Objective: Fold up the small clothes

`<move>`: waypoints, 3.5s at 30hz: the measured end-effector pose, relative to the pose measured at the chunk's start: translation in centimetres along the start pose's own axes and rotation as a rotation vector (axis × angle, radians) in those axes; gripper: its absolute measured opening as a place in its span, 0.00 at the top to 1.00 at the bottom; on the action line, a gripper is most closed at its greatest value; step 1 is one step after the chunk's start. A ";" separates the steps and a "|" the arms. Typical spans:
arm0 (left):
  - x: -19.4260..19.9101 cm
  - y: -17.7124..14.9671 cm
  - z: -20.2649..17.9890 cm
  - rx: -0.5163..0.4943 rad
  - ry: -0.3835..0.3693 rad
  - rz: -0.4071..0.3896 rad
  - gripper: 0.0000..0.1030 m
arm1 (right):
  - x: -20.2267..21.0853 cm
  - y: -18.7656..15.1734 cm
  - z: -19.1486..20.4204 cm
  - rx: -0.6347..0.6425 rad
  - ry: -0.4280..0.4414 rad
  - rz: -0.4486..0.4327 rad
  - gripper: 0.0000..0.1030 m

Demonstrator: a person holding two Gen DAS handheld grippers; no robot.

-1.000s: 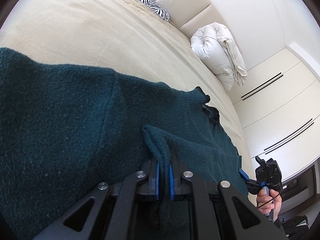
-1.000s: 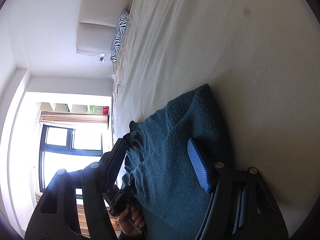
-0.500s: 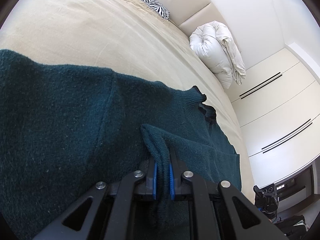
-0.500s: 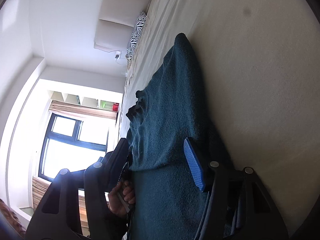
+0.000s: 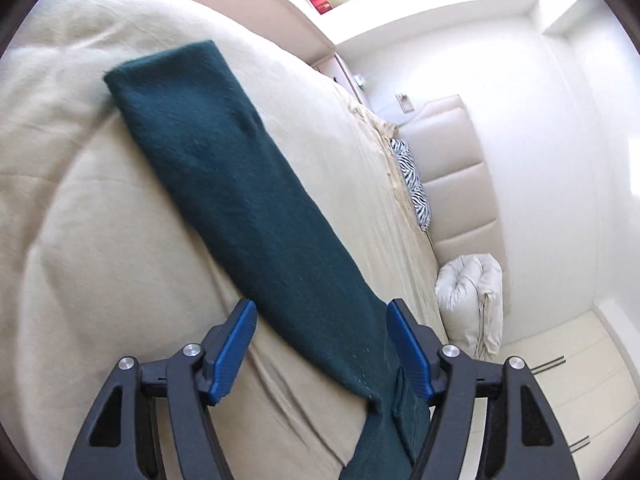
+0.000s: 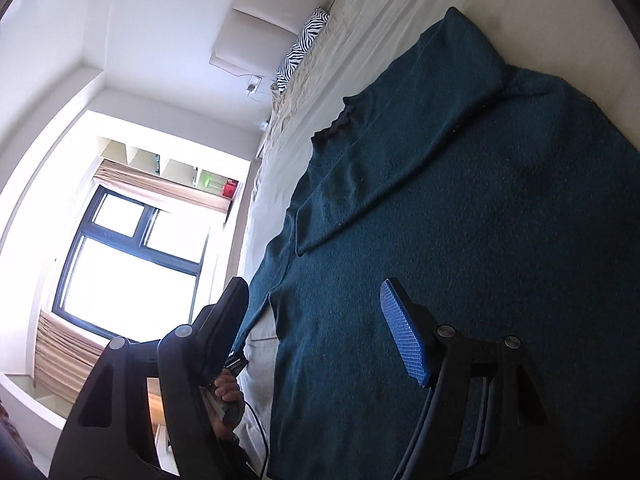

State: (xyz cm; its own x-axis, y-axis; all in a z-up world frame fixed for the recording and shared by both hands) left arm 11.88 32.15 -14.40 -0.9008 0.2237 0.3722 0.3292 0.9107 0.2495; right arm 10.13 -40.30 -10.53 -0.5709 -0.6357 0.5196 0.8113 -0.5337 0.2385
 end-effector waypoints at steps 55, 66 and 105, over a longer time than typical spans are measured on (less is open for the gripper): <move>-14.5 -30.5 -17.8 -1.533 0.241 0.310 0.35 | -22.4 7.1 5.3 -0.042 0.002 0.413 0.80; -9.3 -16.1 -19.9 -0.974 0.024 0.241 0.23 | -14.8 14.6 10.2 0.270 -0.198 0.180 0.93; -22.0 -15.5 -19.4 -0.670 -0.059 0.541 0.80 | -11.5 21.3 -5.3 0.124 -0.437 0.097 0.93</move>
State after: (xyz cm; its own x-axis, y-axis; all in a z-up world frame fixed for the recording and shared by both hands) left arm 32.08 6.43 -9.12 -0.5788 0.6024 0.5497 0.7983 0.2807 0.5329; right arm 33.31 -47.32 -15.79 -0.4066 -0.3703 0.8352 0.8824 -0.3960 0.2540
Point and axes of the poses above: each gripper's, at about its wrist camera, not at the fingertips, and x roughly against the way its jaws point, z to its left, y to its top, the point moved 2 cm from there along -x, roughly the way its jaws point, and after that the axes turned 7 degrees about -y, right-handed, at the moved point
